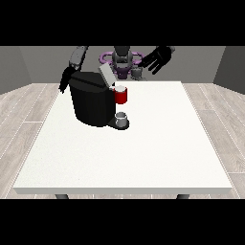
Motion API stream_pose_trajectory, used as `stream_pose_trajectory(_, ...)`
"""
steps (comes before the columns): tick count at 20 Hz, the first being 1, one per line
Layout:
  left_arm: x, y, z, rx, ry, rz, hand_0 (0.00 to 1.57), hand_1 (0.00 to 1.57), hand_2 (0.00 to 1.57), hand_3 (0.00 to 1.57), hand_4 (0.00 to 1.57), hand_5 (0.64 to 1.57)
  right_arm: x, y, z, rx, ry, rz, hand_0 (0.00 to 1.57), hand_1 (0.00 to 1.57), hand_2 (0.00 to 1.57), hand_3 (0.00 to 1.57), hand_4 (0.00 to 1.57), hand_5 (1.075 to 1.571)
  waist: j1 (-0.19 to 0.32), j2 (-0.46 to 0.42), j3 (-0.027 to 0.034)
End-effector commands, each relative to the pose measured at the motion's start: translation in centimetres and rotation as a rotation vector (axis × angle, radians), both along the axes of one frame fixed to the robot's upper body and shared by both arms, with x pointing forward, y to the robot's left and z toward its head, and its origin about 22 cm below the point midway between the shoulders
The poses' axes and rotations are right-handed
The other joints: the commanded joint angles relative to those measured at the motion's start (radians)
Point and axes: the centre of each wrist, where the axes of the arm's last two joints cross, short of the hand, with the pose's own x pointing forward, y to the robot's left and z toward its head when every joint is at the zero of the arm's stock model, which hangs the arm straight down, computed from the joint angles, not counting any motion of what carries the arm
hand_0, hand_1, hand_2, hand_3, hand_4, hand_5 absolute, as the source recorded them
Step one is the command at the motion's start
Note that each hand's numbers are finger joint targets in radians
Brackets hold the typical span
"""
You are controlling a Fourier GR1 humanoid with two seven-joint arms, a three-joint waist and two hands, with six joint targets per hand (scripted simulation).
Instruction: Insert the coffee pod into the coffee machine and close the lid
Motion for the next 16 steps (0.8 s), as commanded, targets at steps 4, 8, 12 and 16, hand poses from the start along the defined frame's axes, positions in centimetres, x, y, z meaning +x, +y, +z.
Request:
stream_pose_trajectory(4,-6.1,-0.9,-15.0,-0.493,0.312,0.063,0.00,0.00,0.00,0.00,0.27,1.571,-5.8,-1.5,-5.0,-0.006,0.127,-0.095,0.00,0.00,0.00,0.00,0.00,1.571,0.131,-0.212,0.0004)
stream_pose_trajectory(8,-9.6,0.8,-19.5,-0.513,0.430,0.111,0.00,0.00,0.00,0.00,0.39,1.571,-4.3,-1.0,-2.8,0.039,0.123,-0.053,0.00,0.00,0.00,0.00,0.00,1.571,0.133,-0.303,0.0007)
stream_pose_trajectory(12,-10.5,2.2,-20.2,-0.517,0.490,0.167,0.00,0.00,0.00,0.00,0.39,1.571,-3.5,1.1,-1.5,0.079,0.029,0.075,0.00,0.00,0.00,0.00,0.00,1.571,0.144,-0.350,0.0014)
stream_pose_trajectory(16,-12.3,3.6,-21.6,-0.523,0.503,0.204,0.00,0.00,0.00,0.00,0.40,1.571,-1.8,2.7,1.6,0.084,-0.036,0.229,0.00,0.00,0.00,0.00,0.00,1.571,0.132,-0.370,0.0010)
